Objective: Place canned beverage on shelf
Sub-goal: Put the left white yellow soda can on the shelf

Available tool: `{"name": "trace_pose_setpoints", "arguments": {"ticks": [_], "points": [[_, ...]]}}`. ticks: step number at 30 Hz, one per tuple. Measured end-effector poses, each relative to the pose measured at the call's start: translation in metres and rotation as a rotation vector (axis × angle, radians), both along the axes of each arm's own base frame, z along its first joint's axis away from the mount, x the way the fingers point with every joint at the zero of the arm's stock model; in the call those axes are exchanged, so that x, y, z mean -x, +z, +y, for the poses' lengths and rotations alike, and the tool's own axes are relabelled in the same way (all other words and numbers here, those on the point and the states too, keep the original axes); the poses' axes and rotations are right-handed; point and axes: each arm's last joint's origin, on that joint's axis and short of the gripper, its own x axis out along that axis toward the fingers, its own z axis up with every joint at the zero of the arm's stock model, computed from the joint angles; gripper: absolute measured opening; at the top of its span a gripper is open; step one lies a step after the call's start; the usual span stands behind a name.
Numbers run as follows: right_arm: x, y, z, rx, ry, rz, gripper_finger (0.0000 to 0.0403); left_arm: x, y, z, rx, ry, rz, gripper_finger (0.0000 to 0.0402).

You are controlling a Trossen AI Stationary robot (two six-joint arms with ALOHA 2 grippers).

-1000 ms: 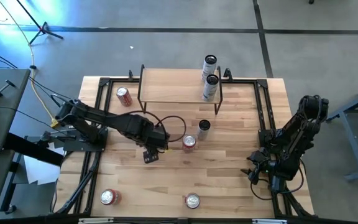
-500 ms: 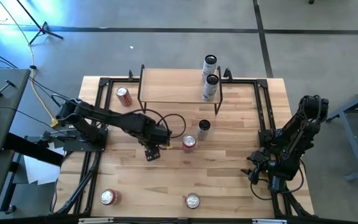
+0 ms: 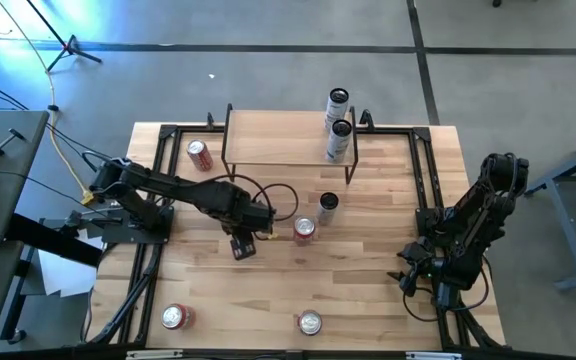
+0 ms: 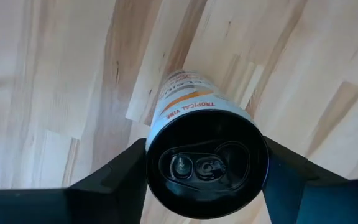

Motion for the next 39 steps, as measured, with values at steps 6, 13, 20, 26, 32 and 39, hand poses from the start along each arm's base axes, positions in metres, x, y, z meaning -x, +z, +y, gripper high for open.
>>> {"name": "trace_pose_setpoints", "arguments": {"ticks": [6,13,20,26,32,39], "points": [[0.000,0.000,0.000,0.000,0.000,0.000,0.0339,0.002,0.000,-0.003,0.014,-0.202,0.014,0.0215],[0.000,0.000,0.000,0.000,0.000,0.000,0.0339,0.005,0.000,-0.010,-0.027,-0.720,0.027,0.0215],[0.000,0.000,0.000,0.000,0.000,0.000,0.0339,0.004,0.000,-0.010,-0.086,-1.261,0.029,0.0215],[0.000,0.000,0.000,0.000,0.000,0.000,0.0339,0.004,0.000,-0.011,-0.123,-1.640,0.033,0.0215],[0.000,0.000,0.000,0.000,0.000,0.000,0.0339,0.005,0.000,-0.012,-0.145,-1.857,0.050,0.0215],[0.000,0.000,0.000,0.000,0.000,0.000,0.0339,0.005,0.000,-0.011,-0.170,-2.004,0.073,0.0214]]}}
